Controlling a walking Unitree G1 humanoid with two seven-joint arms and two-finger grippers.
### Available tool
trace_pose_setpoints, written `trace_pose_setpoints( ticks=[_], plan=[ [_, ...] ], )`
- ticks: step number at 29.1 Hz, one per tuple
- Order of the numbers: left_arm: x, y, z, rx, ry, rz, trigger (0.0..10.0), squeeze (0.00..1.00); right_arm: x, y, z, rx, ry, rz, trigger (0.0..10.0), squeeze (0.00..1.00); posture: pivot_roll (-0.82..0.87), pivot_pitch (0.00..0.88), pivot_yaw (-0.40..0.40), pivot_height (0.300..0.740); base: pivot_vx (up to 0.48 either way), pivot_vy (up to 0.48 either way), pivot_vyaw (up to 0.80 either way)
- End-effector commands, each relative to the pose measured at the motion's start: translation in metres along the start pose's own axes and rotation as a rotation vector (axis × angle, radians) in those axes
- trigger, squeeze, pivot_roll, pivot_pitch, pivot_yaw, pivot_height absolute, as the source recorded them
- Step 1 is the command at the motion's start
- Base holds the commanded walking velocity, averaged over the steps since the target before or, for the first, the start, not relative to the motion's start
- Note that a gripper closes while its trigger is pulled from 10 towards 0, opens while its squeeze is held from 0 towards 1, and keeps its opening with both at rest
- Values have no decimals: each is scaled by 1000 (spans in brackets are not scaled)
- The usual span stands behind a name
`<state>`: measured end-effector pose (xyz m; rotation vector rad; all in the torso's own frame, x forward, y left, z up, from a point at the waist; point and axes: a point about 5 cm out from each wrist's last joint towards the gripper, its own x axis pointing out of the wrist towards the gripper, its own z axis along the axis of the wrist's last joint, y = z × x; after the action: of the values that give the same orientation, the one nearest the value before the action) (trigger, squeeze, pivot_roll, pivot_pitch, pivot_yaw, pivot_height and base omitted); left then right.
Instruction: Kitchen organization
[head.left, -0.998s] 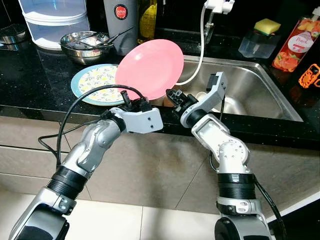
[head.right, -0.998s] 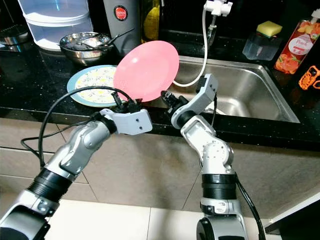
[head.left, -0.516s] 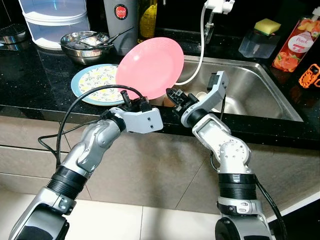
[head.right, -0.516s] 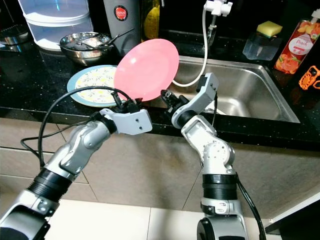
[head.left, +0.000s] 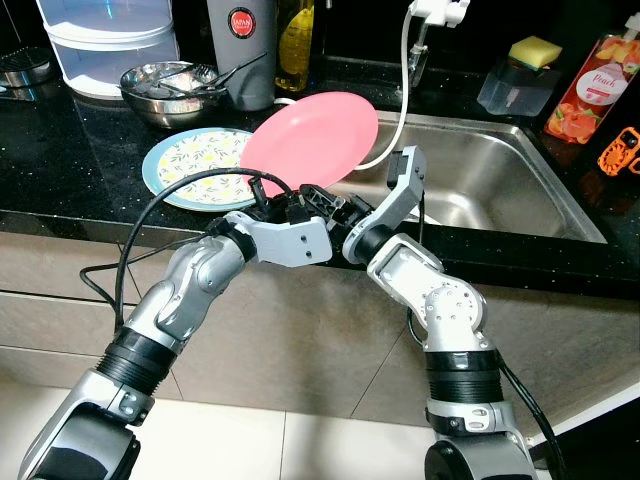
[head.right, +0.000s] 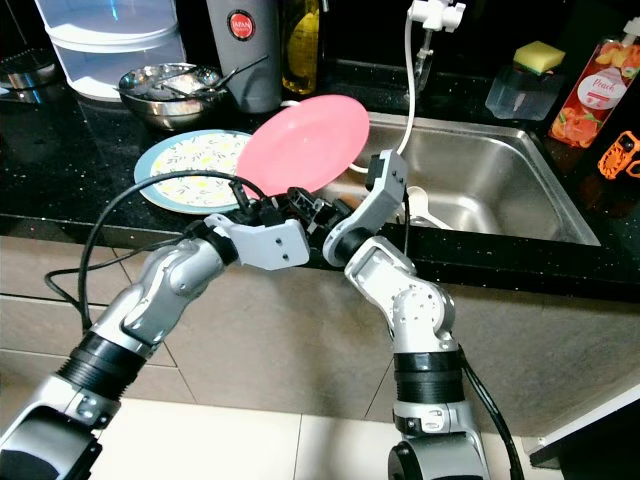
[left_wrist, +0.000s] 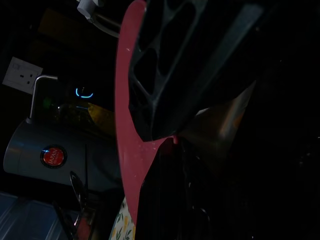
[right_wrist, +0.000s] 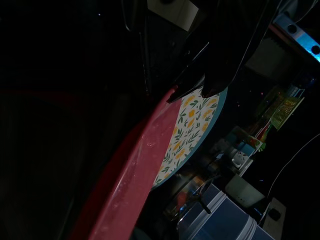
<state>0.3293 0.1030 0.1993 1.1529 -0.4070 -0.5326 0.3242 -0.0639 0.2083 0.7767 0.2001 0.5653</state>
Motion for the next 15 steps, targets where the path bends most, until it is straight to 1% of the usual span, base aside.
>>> trace_pose_setpoints(
  ticks=[1,2,3,5,6,7,9,11,12,13,14,15],
  plan=[
    [3,-5,7,1,-30,-17,0,0,1,-2,0,-1,11,-8,10000,0,184,0,-82,740,0,0,0],
    [3,-6,8,1,-36,-20,0,0,2,-4,0,3,4,-38,10000,0,184,0,-82,740,0,0,0],
    [4,-7,10,0,-43,-22,0,0,4,-11,1,1,-9,-101,10000,0,184,0,-83,740,0,0,0],
    [4,-8,12,-1,-52,-24,0,0,6,-20,3,2,-31,-187,10000,0,184,0,-83,740,0,0,0],
    [4,-8,12,-1,-52,-24,0,0,6,-20,3,2,-31,-187,10000,0,184,0,-83,740,0,0,0],
    [4,-9,13,-1,-55,-25,0,0,6,-24,5,5,-48,-218,10000,0,184,0,-83,740,0,0,0],
    [4,-9,13,-1,-55,-25,0,0,6,-24,5,5,-48,-218,10000,0,184,0,-83,740,0,0,0],
    [4,-11,15,-4,-63,-34,0,0,7,-28,11,35,-105,-247,10000,0,184,0,-83,740,0,0,0],
    [4,-11,15,-4,-63,-34,0,0,7,-28,11,35,-105,-247,10000,0,184,0,-83,740,0,0,0],
    [4,-14,17,-7,-72,-45,0,0,9,-28,16,59,-143,-255,10000,0,185,0,-82,740,0,0,0],
    [4,-14,17,-7,-72,-45,0,0,9,-28,16,59,-143,-255,10000,0,185,0,-82,740,0,0,0],
    [4,-16,18,-11,-78,-55,0,0,11,-26,19,81,-165,-247,10000,0,185,0,-82,740,0,0,0]
  ],
)
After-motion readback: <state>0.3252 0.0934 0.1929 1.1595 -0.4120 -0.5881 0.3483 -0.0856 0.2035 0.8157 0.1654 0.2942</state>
